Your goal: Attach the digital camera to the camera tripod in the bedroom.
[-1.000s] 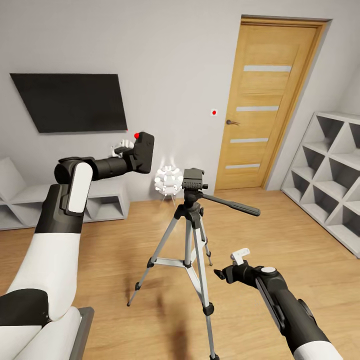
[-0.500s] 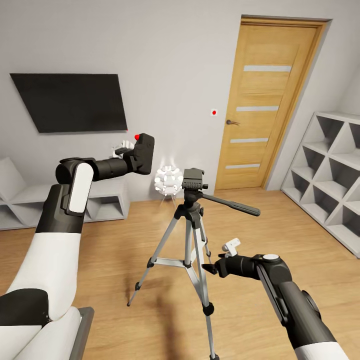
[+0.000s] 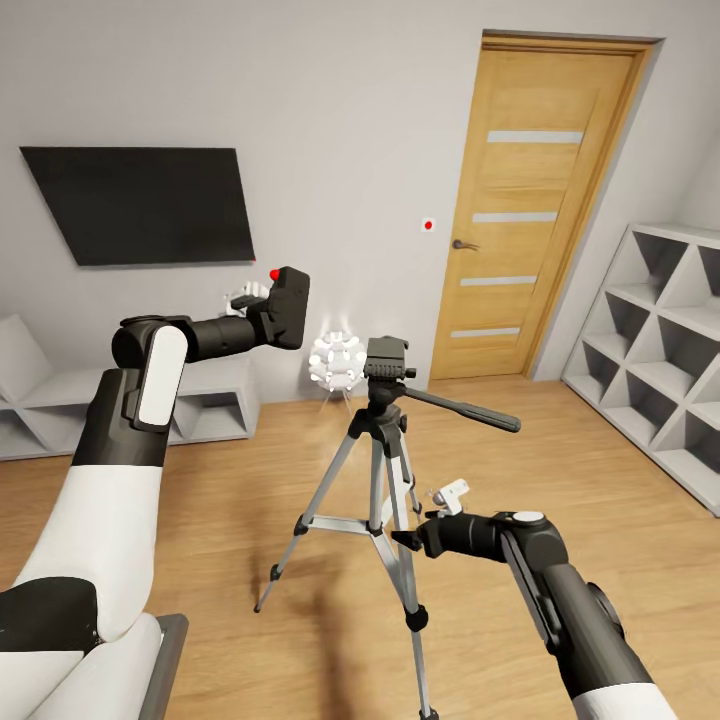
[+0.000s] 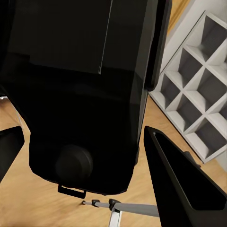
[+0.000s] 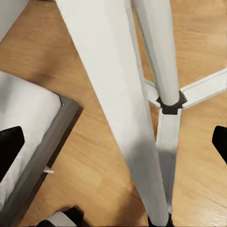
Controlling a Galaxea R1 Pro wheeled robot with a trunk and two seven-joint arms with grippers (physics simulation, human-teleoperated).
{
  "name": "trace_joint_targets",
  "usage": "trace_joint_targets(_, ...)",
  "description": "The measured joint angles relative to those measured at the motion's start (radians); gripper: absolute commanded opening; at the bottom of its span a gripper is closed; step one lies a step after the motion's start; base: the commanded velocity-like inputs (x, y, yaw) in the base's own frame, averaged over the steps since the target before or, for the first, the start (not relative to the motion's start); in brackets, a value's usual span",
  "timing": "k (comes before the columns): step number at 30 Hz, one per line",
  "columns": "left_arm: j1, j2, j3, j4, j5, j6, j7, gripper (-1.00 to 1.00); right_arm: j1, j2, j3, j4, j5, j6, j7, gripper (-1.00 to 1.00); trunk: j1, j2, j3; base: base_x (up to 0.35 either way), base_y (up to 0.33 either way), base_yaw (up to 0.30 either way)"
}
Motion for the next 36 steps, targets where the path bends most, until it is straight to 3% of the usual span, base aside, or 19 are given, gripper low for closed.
trace_joint_targets(1,0.0,0.0,0.0,0.0,0.0,0.0,0.0,-1.0,0.0,0.042,-0.002,0.0,0.0,-0.001,-0.005,1.0,0.0,0.0,0.0,0.0,0.0,0.0)
trace_joint_targets(4,0.0,0.0,0.0,0.0,0.0,0.0,0.0,-1.0,0.0,0.069,-0.004,0.002,0.002,-0.008,-0.025,1.0,0.0,0.0,0.0,0.0,0.0,0.0)
trace_joint_targets(11,0.0,0.0,0.0,0.0,0.0,0.001,0.0,-1.0,0.0,0.08,-0.004,0.014,-0.001,-0.07,-0.075,1.0,0.0,0.0,0.0,0.0,0.0,0.0)
trace_joint_targets(16,0.0,-0.001,0.0,0.001,0.0,0.0,0.0,-1.0,0.0,0.102,-0.004,0.051,-0.002,-0.138,-0.24,1.0,0.0,0.0,0.0,0.0,0.0,0.0)
trace_joint_targets(21,0.0,-0.003,0.0,0.01,0.0,-0.001,0.0,-1.0,0.0,0.124,-0.003,0.124,-0.001,-0.221,-0.31,1.0,0.0,0.0,0.0,0.0,0.0,0.0)
trace_joint_targets(36,0.0,-0.003,0.0,0.015,0.0,-0.001,0.0,-1.0,0.0,0.132,0.002,0.152,-0.004,-0.245,-0.327,1.0,0.0,0.0,0.0,0.0,0.0,0.0)
